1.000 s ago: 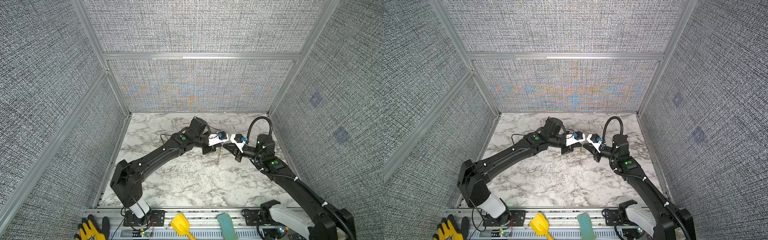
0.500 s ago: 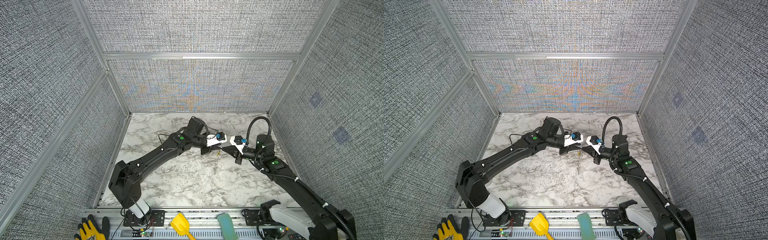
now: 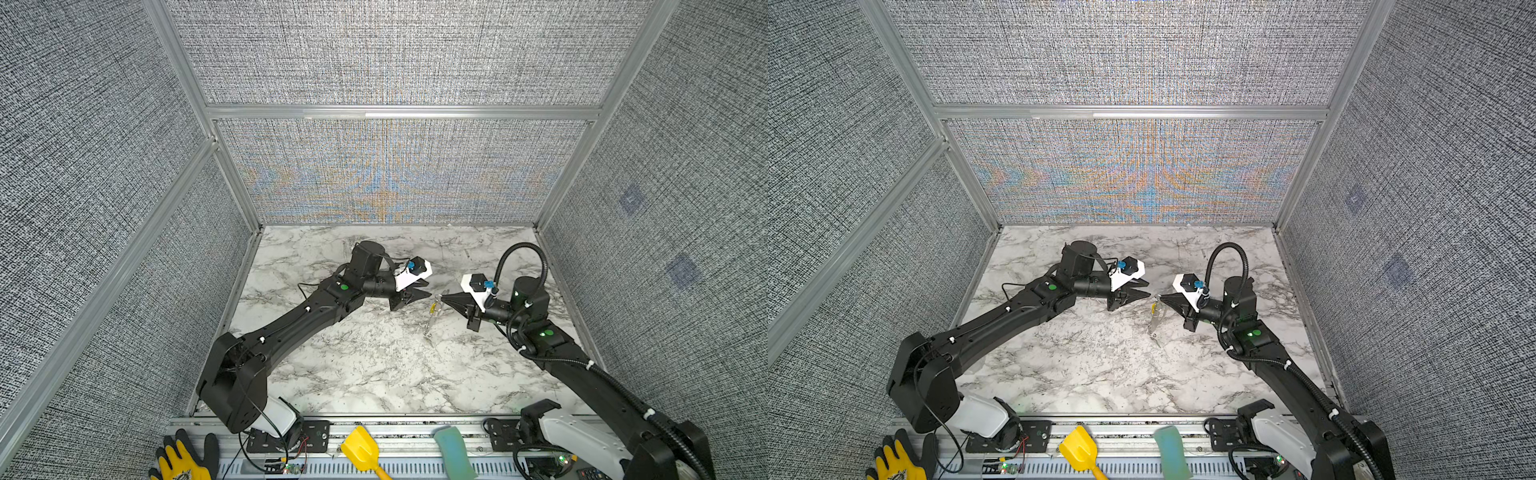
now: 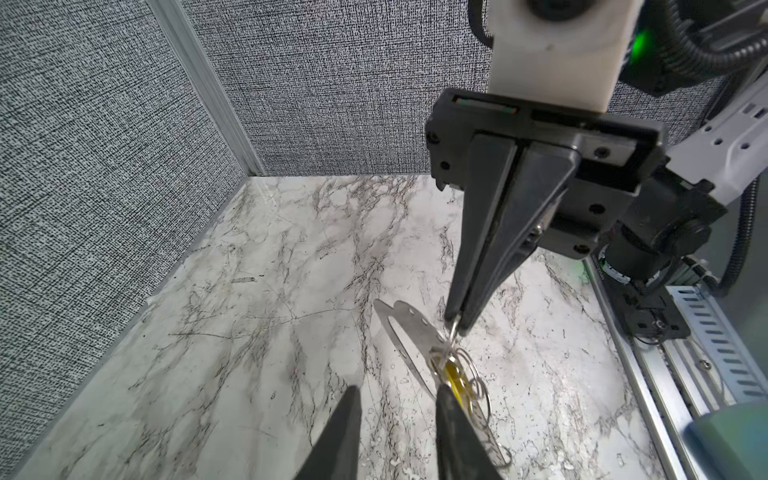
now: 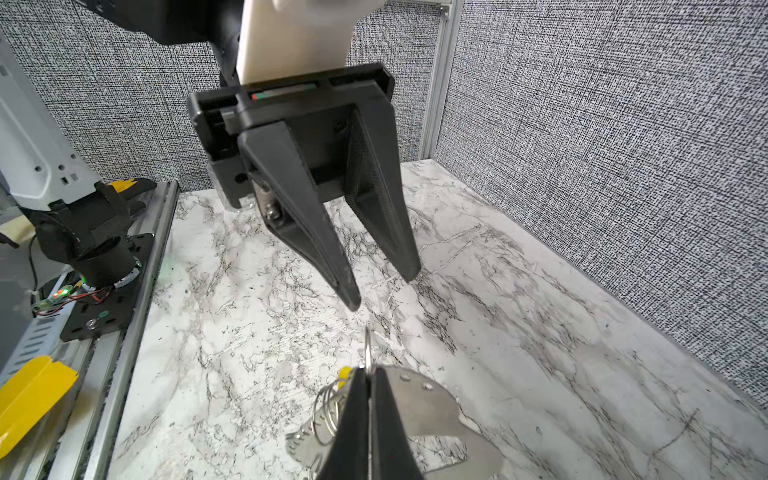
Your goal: Remove the keys from the keyring
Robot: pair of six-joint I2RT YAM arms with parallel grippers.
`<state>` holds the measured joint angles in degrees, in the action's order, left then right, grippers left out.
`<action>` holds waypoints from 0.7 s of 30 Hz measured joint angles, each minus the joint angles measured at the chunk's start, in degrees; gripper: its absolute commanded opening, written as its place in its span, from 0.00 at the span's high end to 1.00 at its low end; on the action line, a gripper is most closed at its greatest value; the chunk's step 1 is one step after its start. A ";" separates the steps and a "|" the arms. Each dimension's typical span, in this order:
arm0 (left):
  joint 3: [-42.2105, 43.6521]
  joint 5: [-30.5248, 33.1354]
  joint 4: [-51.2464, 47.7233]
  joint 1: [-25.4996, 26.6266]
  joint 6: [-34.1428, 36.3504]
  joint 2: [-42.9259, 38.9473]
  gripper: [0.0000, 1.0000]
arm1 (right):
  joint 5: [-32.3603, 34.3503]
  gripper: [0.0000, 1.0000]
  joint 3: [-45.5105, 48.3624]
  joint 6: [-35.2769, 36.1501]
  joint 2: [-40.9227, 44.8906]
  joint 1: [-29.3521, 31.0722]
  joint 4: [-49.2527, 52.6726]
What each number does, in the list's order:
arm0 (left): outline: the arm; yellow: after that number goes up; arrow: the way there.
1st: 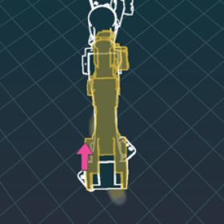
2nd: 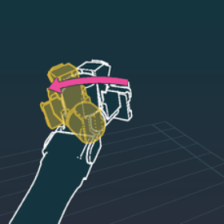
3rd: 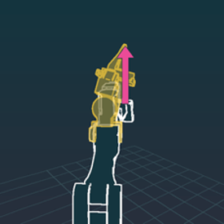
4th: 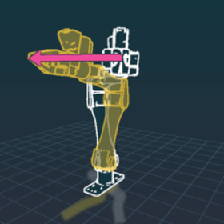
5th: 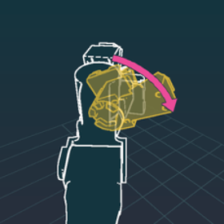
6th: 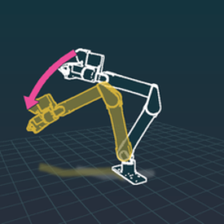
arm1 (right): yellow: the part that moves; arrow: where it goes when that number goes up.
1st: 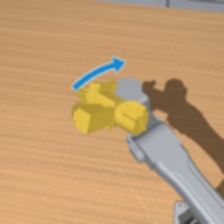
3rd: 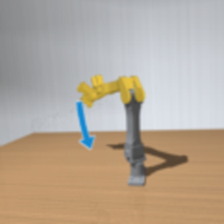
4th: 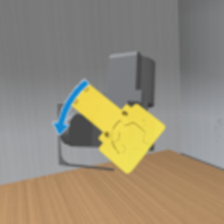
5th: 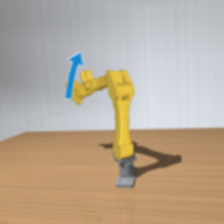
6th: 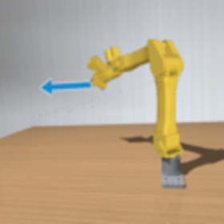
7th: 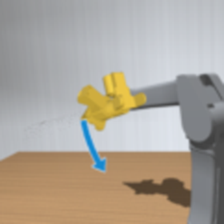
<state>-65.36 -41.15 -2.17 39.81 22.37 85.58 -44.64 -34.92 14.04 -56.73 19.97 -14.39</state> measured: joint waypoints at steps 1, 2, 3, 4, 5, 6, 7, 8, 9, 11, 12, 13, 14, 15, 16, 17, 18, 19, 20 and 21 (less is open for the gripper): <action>0.50 0.00 0.63 0.00 -0.26 -0.17 0.67 | 0.61 1.00 0.13 -0.22 0.15 0.24 -0.20; 1.07 0.02 1.18 0.00 -0.46 -0.39 0.67 | 1.18 1.00 0.20 -0.44 0.37 0.44 -0.37; 1.68 0.02 1.68 0.00 -0.70 -0.63 0.67 | 1.73 1.00 0.20 -0.57 0.50 0.70 -0.37; 2.08 0.02 2.12 0.00 -0.96 -0.74 0.67 | 2.45 1.00 0.26 -0.61 0.66 0.83 -0.42; 2.49 0.07 2.67 0.02 -1.25 -0.83 0.67 | 2.80 1.00 0.42 -0.76 0.81 1.05 -0.48; 2.82 0.07 2.89 0.02 -1.44 -0.83 0.67 | 3.32 1.00 0.52 -0.79 0.90 1.16 -0.48; 3.08 0.07 2.99 0.02 -1.44 -0.83 0.67 | 3.93 1.00 0.66 -0.81 0.94 1.36 -0.57; 3.37 0.11 2.97 0.17 -1.57 -0.83 0.66 | 4.24 1.00 0.81 -0.83 1.03 1.49 -0.63; 3.56 0.17 3.02 0.22 -1.84 -0.81 0.66 | 4.66 1.00 0.83 -0.85 1.14 1.70 -0.61; 4.00 0.68 3.85 0.55 -2.08 -0.81 0.66 | 6.12 1.00 0.83 -1.16 1.31 2.27 -0.79; 4.26 0.83 4.37 0.74 -2.27 -0.81 0.66 | 7.04 1.00 0.81 -1.20 1.38 2.58 -0.79; 4.44 1.22 4.83 0.94 -2.34 -0.81 0.66 | 7.96 1.00 0.74 -1.22 1.42 2.86 -0.72; 4.55 2.05 5.33 1.07 -2.51 -0.81 0.66 | 9.35 1.00 0.57 -1.31 1.46 3.21 -0.50; 4.57 2.75 5.64 1.25 -2.49 -0.81 0.65 | 10.73 1.00 0.28 -1.60 1.57 3.61 -0.09; 4.68 3.54 6.10 1.27 -2.49 -0.81 0.65 | 11.98 1.00 -0.04 -1.75 1.66 4.02 0.44; 4.92 4.50 6.78 1.29 -2.49 -0.81 0.65 | 13.33 1.00 -0.28 -1.95 1.84 4.52 0.76; 5.11 5.53 6.86 1.29 -2.49 -0.81 0.65 | 14.51 1.00 -0.42 -2.01 2.05 5.07 1.14; 5.29 6.32 6.97 1.29 -2.49 -0.81 0.65 | 15.28 1.00 -0.50 -2.12 2.25 5.46 1.66; 5.38 7.06 7.26 1.29 -2.49 -0.81 0.65 | 16.74 1.00 -0.66 -2.21 2.43 6.01 2.23; 5.38 7.87 7.61 1.29 -2.49 -0.81 0.65 | 17.94 1.00 -0.90 -2.54 2.51 6.49 2.86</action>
<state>-59.99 -33.28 5.43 41.10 19.88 84.77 -26.70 -35.81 11.51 -54.22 26.46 -11.53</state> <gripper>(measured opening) 0.354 0.049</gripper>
